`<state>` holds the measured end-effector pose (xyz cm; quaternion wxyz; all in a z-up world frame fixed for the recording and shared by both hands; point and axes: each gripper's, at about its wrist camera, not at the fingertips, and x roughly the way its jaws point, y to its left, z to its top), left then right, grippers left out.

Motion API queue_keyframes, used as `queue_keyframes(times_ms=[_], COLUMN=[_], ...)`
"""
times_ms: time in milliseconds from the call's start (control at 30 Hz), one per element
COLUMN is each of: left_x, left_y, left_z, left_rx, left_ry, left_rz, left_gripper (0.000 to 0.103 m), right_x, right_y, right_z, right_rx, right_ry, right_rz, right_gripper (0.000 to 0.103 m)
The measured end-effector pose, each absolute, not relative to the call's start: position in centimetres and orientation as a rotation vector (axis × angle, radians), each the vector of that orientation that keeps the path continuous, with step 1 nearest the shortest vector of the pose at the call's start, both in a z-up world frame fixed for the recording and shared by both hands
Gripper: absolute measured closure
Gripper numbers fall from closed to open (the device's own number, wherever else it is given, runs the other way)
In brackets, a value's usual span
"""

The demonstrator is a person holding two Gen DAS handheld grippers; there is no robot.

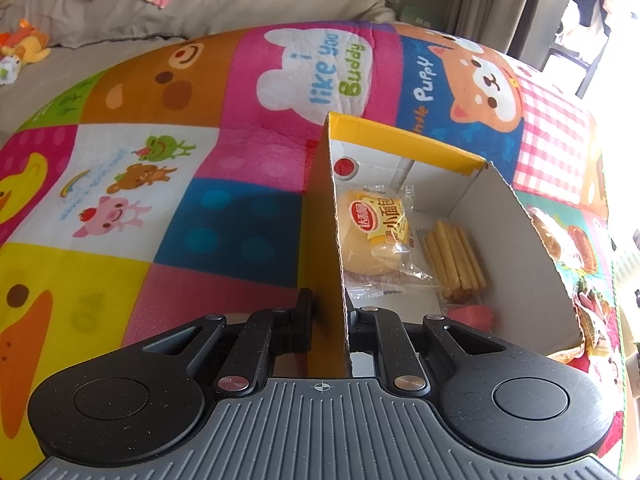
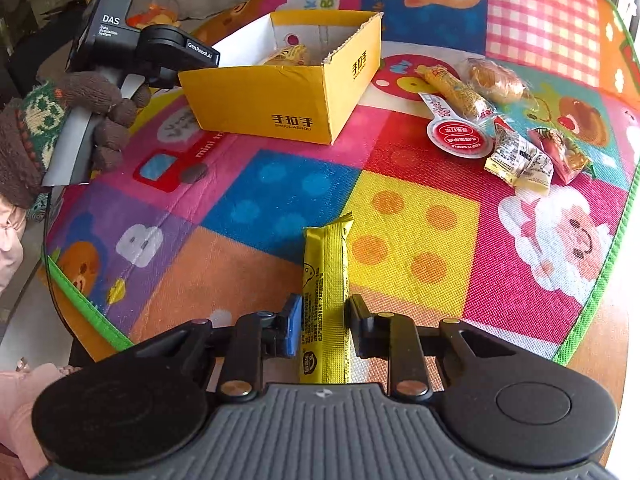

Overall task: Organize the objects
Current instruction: 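Lift the yellow snack bar with the right tool toward the box, then release the yellow snack bar into the box with the right tool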

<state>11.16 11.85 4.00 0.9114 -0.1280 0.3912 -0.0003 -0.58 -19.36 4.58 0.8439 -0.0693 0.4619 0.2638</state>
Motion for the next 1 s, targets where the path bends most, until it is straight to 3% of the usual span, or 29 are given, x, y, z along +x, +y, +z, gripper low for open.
queue_keyframes(times_ms=[400, 433, 467, 533, 700, 1000], left_x=[11.3, 11.4, 11.4, 11.4, 11.3, 11.3], left_y=[11.9, 11.9, 11.9, 12.0, 12.1, 12.1], left_z=[3.9, 3.9, 3.8, 3.8, 3.7, 3.7], left_rx=[-0.268, -0.27, -0.272, -0.274, -0.274, -0.272], left_ry=[0.814, 0.815, 0.817, 0.817, 0.814, 0.81], left_rz=[0.008, 0.008, 0.007, 0.004, -0.005, -0.006], left_gripper=[0.089, 0.089, 0.089, 0.089, 0.089, 0.089], right_x=[5.4, 6.9, 8.3, 10.9, 12.8, 10.9], right_y=[-17.1, -16.4, -15.8, -14.9, -15.4, -23.8], right_z=[19.6, 20.3, 20.6, 20.8, 18.7, 12.0], right_rx=[0.128, 0.174, 0.214, 0.273, 0.288, 0.018], right_ry=[0.57, 0.568, 0.575, 0.586, 0.624, 0.6], right_rz=[0.668, 0.674, 0.684, 0.661, 0.587, 0.246], right_gripper=[0.079, 0.078, 0.07, 0.052, 0.05, 0.04])
